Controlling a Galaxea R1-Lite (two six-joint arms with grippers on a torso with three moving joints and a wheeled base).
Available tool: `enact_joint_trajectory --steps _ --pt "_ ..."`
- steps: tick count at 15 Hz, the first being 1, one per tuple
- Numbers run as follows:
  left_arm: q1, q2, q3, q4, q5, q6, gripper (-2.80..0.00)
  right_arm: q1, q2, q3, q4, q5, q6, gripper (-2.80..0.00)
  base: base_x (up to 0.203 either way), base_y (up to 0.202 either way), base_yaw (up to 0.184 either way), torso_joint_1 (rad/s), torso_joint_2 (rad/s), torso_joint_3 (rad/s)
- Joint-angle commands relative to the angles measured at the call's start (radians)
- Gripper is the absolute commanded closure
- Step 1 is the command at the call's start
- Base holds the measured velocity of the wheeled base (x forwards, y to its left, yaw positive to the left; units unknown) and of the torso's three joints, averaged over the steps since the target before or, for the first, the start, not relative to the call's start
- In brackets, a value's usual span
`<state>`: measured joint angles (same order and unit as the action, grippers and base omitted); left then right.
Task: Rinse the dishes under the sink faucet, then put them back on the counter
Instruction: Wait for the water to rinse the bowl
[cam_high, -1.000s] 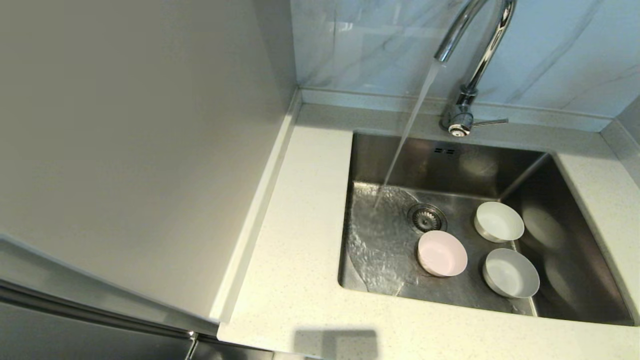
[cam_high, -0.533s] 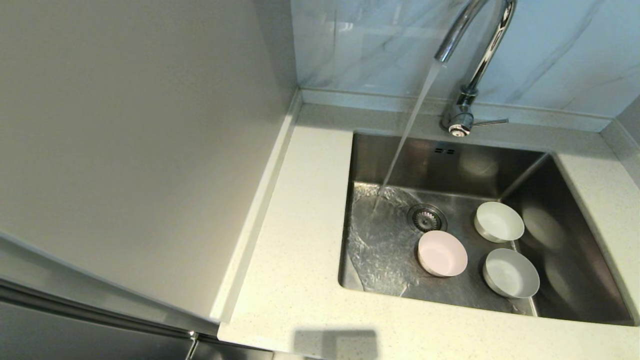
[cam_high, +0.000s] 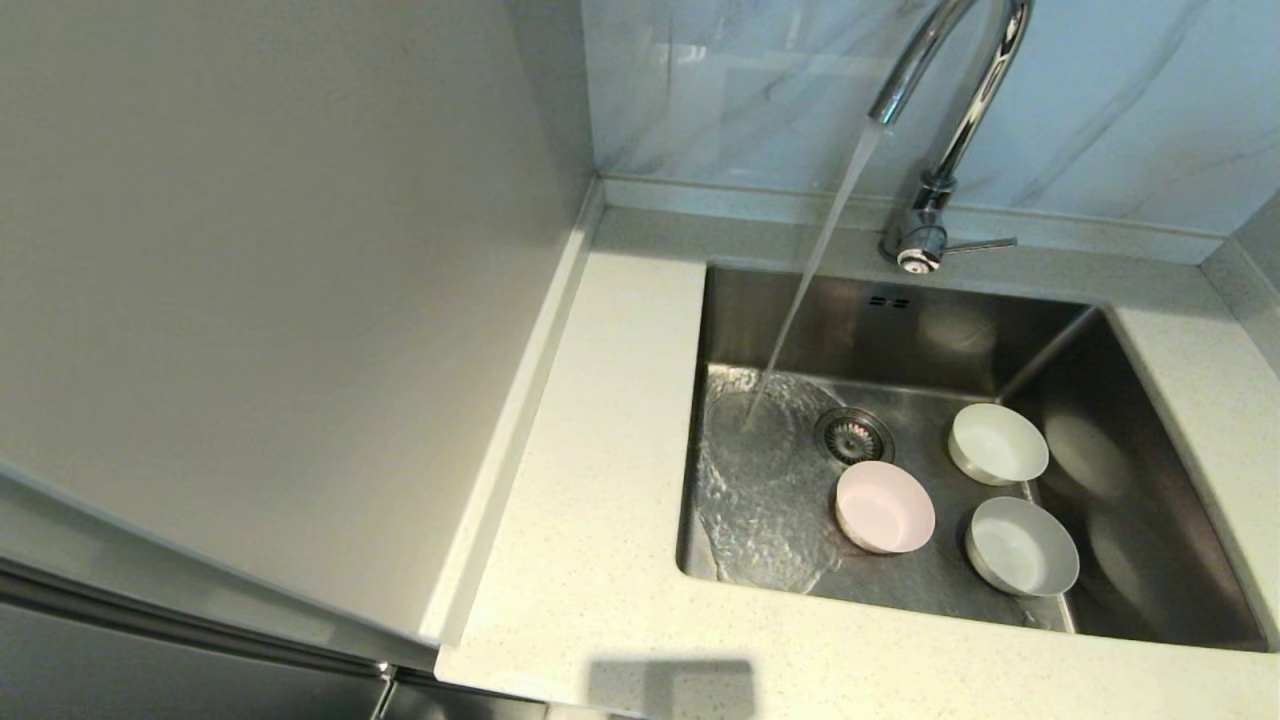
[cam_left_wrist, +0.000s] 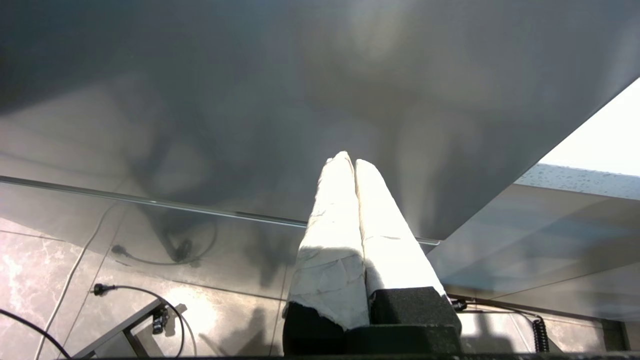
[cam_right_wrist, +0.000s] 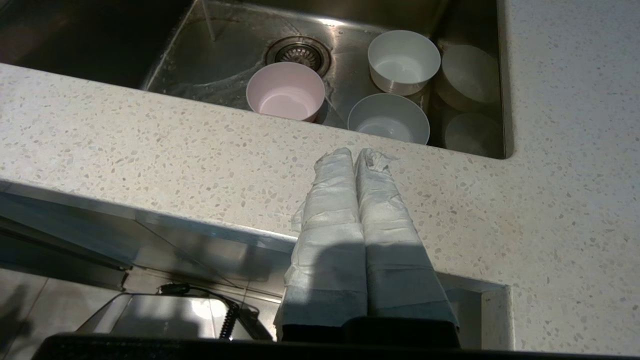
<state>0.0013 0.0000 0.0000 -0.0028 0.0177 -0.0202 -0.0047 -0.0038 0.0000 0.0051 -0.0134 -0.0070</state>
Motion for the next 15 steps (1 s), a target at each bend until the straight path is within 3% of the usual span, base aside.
enact_joint_trajectory --steps 1,15 --pt "0.0 -0.003 0.0 0.0 0.0 -0.001 0.0 0.0 0.004 0.0 0.001 0.0 -0.001 0.0 0.0 0.0 0.0 0.0 0.0 0.0" --pt "0.0 -0.003 0.0 0.0 0.0 0.0 0.0 0.0 0.004 0.0 0.001 0.0 -0.001 0.0 0.0 0.0 0.0 0.0 0.0 0.0"
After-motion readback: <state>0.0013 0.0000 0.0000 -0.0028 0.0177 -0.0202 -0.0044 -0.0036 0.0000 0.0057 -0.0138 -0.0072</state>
